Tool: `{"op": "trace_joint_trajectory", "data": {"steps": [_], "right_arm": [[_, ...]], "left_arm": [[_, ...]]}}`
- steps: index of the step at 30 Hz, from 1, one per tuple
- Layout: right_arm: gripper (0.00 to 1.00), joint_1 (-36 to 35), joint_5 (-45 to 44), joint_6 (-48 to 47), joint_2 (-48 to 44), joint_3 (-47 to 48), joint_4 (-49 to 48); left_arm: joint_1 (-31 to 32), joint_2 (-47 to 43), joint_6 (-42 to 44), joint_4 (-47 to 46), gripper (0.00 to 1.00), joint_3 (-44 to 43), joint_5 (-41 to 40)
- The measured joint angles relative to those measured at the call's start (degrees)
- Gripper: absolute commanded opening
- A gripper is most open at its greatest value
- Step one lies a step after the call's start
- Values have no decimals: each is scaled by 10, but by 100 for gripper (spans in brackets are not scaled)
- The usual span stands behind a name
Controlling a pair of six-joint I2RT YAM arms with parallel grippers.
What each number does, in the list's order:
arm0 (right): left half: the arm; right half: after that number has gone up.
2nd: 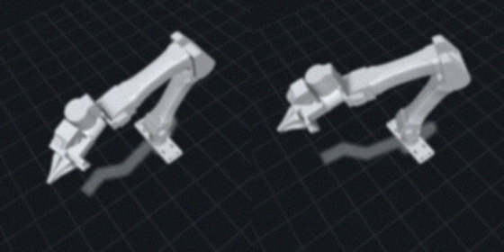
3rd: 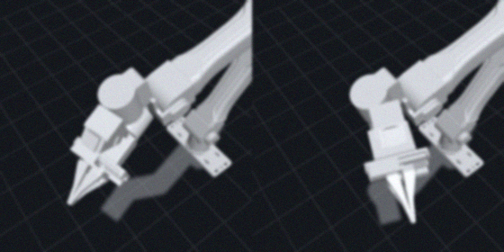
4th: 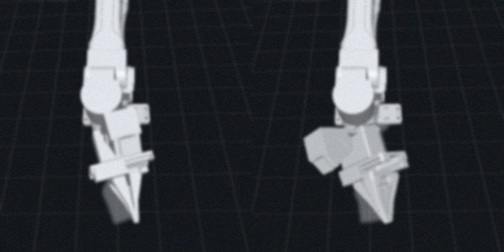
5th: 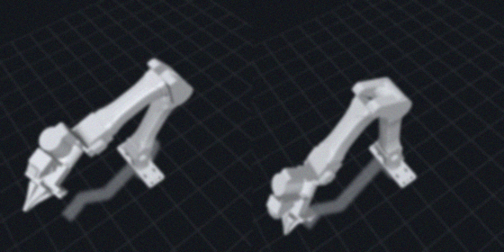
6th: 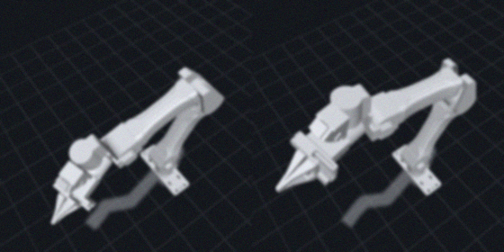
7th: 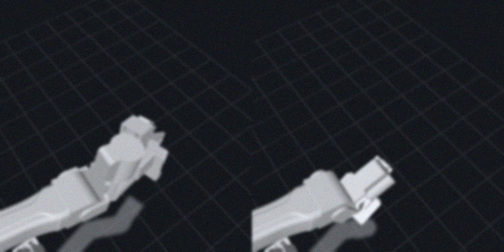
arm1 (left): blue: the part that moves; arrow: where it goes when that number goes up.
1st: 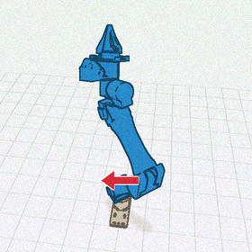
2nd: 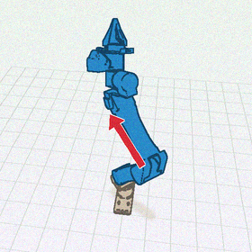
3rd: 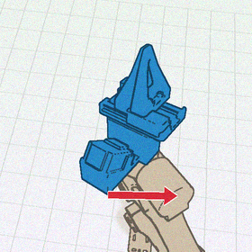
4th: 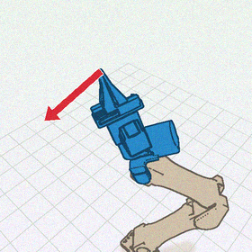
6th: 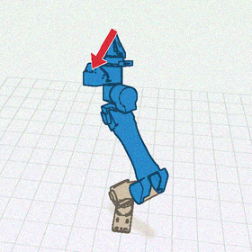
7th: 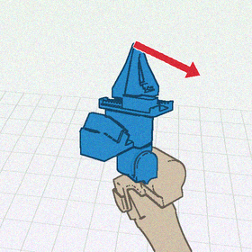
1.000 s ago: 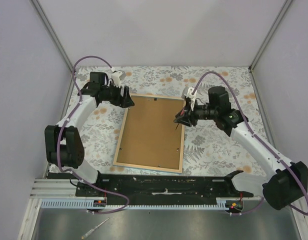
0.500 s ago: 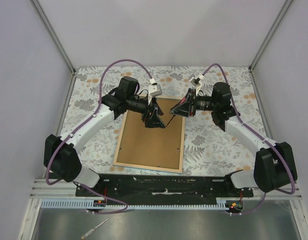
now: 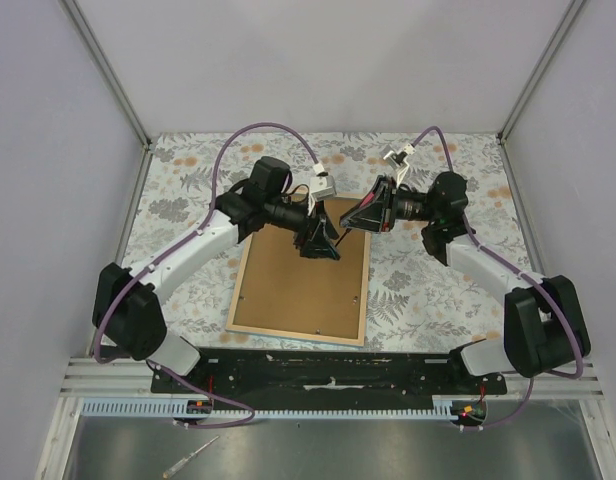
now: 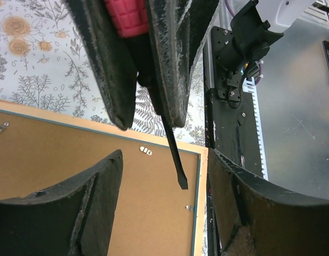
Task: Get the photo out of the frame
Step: Adjust the screwdriver at the center of the board.
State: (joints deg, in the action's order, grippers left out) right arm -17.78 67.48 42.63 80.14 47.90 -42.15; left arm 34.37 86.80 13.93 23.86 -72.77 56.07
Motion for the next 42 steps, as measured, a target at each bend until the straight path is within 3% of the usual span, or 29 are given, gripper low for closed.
{"op": "trace_joint_trajectory", "data": {"steps": [3,5,6,8,11,15,18,23,25,31,33,37,42], "right_arm": [[0,0,0,24,7,-7,-30],[0,0,0,37,13,-12,-45],[0,0,0,42,15,-14,-49],[0,0,3,42,16,-16,-53],[19,-1,10,2,16,-13,-32],[32,-2,24,-126,16,40,143],[33,-3,28,-224,16,79,279],[33,-6,37,-288,18,100,380],[29,-9,39,-305,22,106,408],[4,-20,35,-344,24,114,457],[0,-23,33,-353,24,116,468],[18,-26,32,-380,25,127,499],[29,-28,33,-419,32,144,538]], "left_arm": [[9,6,-4,-3,49,0,0],[14,11,-9,-3,9,0,0],[16,14,-11,-3,2,0,0],[19,18,-21,-3,2,0,-4],[16,20,-30,2,2,0,-14],[16,20,-27,11,2,1,-40],[16,20,-20,16,2,1,-50],[22,21,-3,38,2,1,-60],[26,22,3,47,2,1,-66],[34,24,8,67,2,1,-77],[35,24,10,72,2,1,-78],[37,24,12,75,2,1,-79],[37,24,16,75,2,1,-81]]}}
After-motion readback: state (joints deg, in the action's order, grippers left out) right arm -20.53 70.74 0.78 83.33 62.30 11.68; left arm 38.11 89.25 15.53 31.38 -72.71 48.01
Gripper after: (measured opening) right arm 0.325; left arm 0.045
